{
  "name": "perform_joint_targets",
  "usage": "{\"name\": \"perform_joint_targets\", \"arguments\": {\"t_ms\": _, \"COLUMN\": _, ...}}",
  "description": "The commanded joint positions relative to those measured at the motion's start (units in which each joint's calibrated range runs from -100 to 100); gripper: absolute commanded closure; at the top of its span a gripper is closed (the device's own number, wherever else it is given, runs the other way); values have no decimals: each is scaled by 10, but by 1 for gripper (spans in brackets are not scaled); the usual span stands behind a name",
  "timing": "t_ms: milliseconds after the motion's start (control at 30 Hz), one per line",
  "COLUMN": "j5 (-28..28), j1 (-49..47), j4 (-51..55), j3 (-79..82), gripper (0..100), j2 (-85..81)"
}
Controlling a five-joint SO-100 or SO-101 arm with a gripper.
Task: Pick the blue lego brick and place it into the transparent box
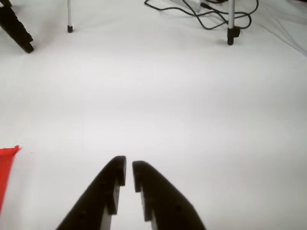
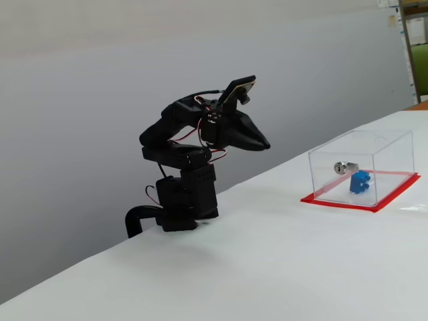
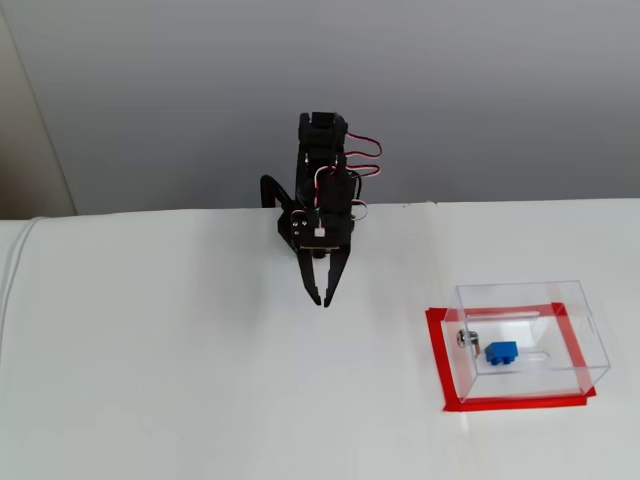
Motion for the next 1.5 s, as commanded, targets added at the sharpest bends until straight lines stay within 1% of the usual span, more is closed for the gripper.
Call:
{"name": "perform_joint_targets", "arguments": {"t_ms": 0, "j5": 0, "j1": 8, "j4": -6, "j3": 80, "gripper": 99, "j2": -72}}
{"name": "perform_joint_targets", "arguments": {"t_ms": 67, "j5": -3, "j1": 5, "j4": -6, "j3": 152, "gripper": 99, "j2": -125}}
{"name": "perform_joint_targets", "arguments": {"t_ms": 167, "j5": -3, "j1": 5, "j4": -8, "j3": 202, "gripper": 99, "j2": -163}}
{"name": "perform_joint_targets", "arguments": {"t_ms": 367, "j5": -3, "j1": 5, "j4": -105, "j3": 286, "gripper": 99, "j2": -162}}
{"name": "perform_joint_targets", "arguments": {"t_ms": 433, "j5": -2, "j1": 5, "j4": -121, "j3": 293, "gripper": 99, "j2": -162}}
{"name": "perform_joint_targets", "arguments": {"t_ms": 567, "j5": -2, "j1": 0, "j4": -120, "j3": 293, "gripper": 99, "j2": -162}}
{"name": "perform_joint_targets", "arguments": {"t_ms": 667, "j5": -2, "j1": -32, "j4": -118, "j3": 293, "gripper": 99, "j2": -161}}
{"name": "perform_joint_targets", "arguments": {"t_ms": 767, "j5": -1, "j1": -64, "j4": -82, "j3": 293, "gripper": 99, "j2": -161}}
{"name": "perform_joint_targets", "arguments": {"t_ms": 867, "j5": -1, "j1": -76, "j4": -41, "j3": 293, "gripper": 99, "j2": -161}}
{"name": "perform_joint_targets", "arguments": {"t_ms": 1133, "j5": -2, "j1": -77, "j4": -16, "j3": 293, "gripper": 99, "j2": -160}}
{"name": "perform_joint_targets", "arguments": {"t_ms": 1300, "j5": 2, "j1": -77, "j4": 83, "j3": 293, "gripper": 99, "j2": -161}}
{"name": "perform_joint_targets", "arguments": {"t_ms": 1467, "j5": 3, "j1": -82, "j4": 90, "j3": 293, "gripper": 99, "j2": -162}}
